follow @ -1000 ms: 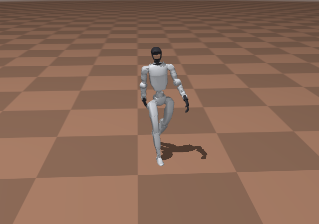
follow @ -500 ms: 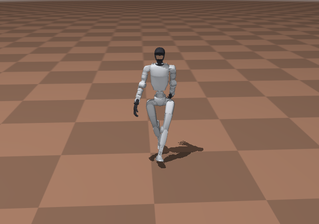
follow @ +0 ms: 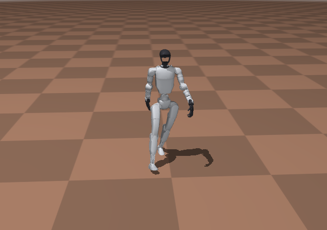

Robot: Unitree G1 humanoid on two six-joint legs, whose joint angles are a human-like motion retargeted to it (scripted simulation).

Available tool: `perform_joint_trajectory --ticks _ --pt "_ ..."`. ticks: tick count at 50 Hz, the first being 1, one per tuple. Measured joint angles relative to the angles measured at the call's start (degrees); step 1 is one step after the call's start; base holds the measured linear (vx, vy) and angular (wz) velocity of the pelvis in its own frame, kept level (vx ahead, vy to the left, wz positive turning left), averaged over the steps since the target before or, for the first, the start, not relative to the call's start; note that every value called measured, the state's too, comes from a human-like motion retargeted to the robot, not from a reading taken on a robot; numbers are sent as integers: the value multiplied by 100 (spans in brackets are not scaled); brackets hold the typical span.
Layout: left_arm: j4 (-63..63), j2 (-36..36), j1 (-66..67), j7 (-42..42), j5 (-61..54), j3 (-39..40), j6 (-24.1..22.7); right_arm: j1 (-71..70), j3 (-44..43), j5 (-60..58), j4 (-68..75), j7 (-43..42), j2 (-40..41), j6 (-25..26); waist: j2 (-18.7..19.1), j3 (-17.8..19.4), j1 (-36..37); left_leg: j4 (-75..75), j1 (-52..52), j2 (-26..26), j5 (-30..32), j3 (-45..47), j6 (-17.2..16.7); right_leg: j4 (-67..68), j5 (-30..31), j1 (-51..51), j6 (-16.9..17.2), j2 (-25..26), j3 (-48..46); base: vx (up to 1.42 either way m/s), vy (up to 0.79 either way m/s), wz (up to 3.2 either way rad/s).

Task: Walk run

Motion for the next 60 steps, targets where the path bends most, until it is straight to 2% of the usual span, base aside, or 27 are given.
perform_joint_trajectory --ticks 2,4,7,9,10,12,15,18,20,25,28,30,32,34,35,38,40,42,43,45,48,49,53,56,57,58,60 --pt "69 17 34 219 180 -7 40 -28 -8 -94 0 -8 -2 60 -40 -19 -18 171 216 91 166 12 -150 -146 -72 6 508 -138 -346 91 -76 44" --pt "186 -30 231 397 325 108 118 -155 -39 -186 0 66 -46 111 -179 -111 -92 419 348 66 655 80 -322 372 101 -10 584 -230 -535 97 -83 52" --pt "506 -228 827 480 517 396 199 -411 -224 -247 0 60 -130 137 -296 -286 -314 1239 287 110 2196 305 -493 858 685 210 501 -172 -300 111 -93 56" --pt "920 -465 1234 504 684 591 303 -688 -409 -129 0 13 -229 86 -246 -214 -263 2406 -126 279 3319 727 -573 1098 335 532 350 98 446 97 -79 18" --pt "1185 -596 1419 544 760 667 402 -848 -488 -32 0 14 -297 70 -196 -121 -310 3160 -409 473 3694 992 -536 1135 204 753 243 172 480 94 -73 36" --pt "1844 -711 1689 583 817 758 776 -1273 -564 160 0 23 -448 147 -262 -106 -287 4197 -1020 925 4221 1750 -44 1104 58 1178 55 -130 -682 84 -65 32" --pt "2494 -795 2102 452 1145 962 1361 -1899 -672 170 0 -114 -673 232 -324 -126 -311 4739 -1647 997 3175 2136 70 853 -53 1643 -111 -20 -969 81 -56 21" --pt "2727 -1075 2953 308 1688 1135 1766 -2463 -484 72 -406 -286 -858 97 -584 2 265 4335 -2362 183 2390 2111 -481 489 -4 2151 -273 222 -688 84 -48 -114" --pt "2727 -1202 3439 191 2040 1166 1730 -2750 -209 194 -692 -293 -962 -81 -703 154 589 3742 -2682 90 1877 2305 -575 330 -51 2477 -366 418 -551 66 -39 -100" --pt "2727 -1345 4325 248 2561 1001 1816 -3340 156 502 -1256 -139 -1372 -335 -494 459 1015 1143 -2924 618 1574 3387 -577 58 -448 3339 -480 1149 -781 96 -44 1" --pt "2727 -1371 4618 267 2809 1165 2047 -3497 122 373 -1463 -172 -1639 -332 -336 465 1195 -332 -3083 241 1177 3310 -705 39 -626 3721 -372 1481 -901 88 -33 40" --pt "2727 -1379 4741 142 2709 1293 2281 -3503 85 233 -1496 -262 -1706 -289 -346 392 1193 -900 -3089 4 954 3230 -579 105 -578 3895 -226 1574 -1008 109 -31 44" --pt "2727 -1385 4769 -32 2407 1419 2498 -3436 39 127 -1413 -345 -1646 -222 -452 282 1396 -715 -3043 124 958 3418 -478 345 -192 3985 40 1555 -852 110 -25 -38" --pt "2727 -1386 4681 -87 2135 1631 2555 -3303 -49 75 -1254 -361 -1509 -172 -572 155 1618 -355 -2970 259 1103 3598 -68 700 699 4022 454 1420 -803 115 -20 -68" --pt "2727 -1389 4620 -70 2046 1780 2498 -3216 -90 65 -1156 -337 -1425 -170 -601 97 1746 -249 -2935 343 1333 3719 63 912 1284 4057 705 1348 -873 139 -44 -60" --pt "2727 -1178 4233 -208 1816 2194 1965 -2806 -64 -9 -887 -28 -1096 -313 -665 -280 1559 432 -2925 674 866 3346 158 2041 2946 3600 1012 1499 -1218 135 -51 48" --pt "2727 -965 3691 -426 1478 2249 1787 -2508 -92 -47 -715 88 -920 -254 -638 -233 1227 940 -2955 576 565 2852 158 3878 3163 2843 1028 1787 -818 101 -16 189" --pt "2695 -809 2976 -314 1158 2304 1787 -2166 -194 90 -447 49 -753 -210 -244 -138 1398 858 -2623 815 476 2477 158 4062 3033 2549 1026 2239 -405 81 10 131" --pt "2602 -816 2635 -216 955 2264 1739 -1971 -252 140 -282 62 -705 -225 -124 -87 1471 711 -2326 753 423 2293 158 4169 2655 2435 1020 2195 -318 75 15 139" --pt "2056 -879 2028 -189 414 1937 1508 -1658 -313 201 0 267 -577 -249 4 70 1511 411 -1863 614 459 1882 158 4214 1976 2132 674 1857 -491 76 -5 189" --pt "1084 -944 1346 -320 -93 1232 951 -1094 -255 131 0 742 -310 -166 147 125 1210 182 -1456 391 513 1061 158 3733 986 1602 33 947 -1151 59 -13 263" --pt "830 -920 1150 -371 -115 1054 751 -917 -259 26 0 791 -224 -151 159 81 1084 153 -1373 304 510 840 158 3393 823 1438 -1 703 -1226 84 -23 266" --pt "118 -667 460 -580 114 461 237 -362 -211 -308 0 766 72 -64 138 -117 478 182 -1063 -58 403 29 158 1649 740 913 135 165 -1109 91 -39 256" --pt "-172 -367 176 -546 325 100 24 -208 -70 -380 0 930 200 -5 64 -122 195 172 -638 -178 289 -314 158 574 446 562 68 165 -399 84 -50 164" --pt "-223 -286 131 -458 401 19 -31 -200 -40 -412 0 1013 217 1 48 -79 178 151 -451 -172 272 -345 158 274 314 470 144 225 -136 76 -41 64" --pt "-243 -234 122 -325 483 -27 -72 -209 -22 -454 0 1083 210 -8 38 -16 181 142 -247 -158 272 -330 158 0 141 431 452 246 -60 73 -38 38" --pt "-193 -187 180 -23 663 -6 -109 -270 27 -496 0 1132 146 -26 1 51 233 104 108 -155 350 -178 158 -273 -60 360 799 243 0 82 -45 11"
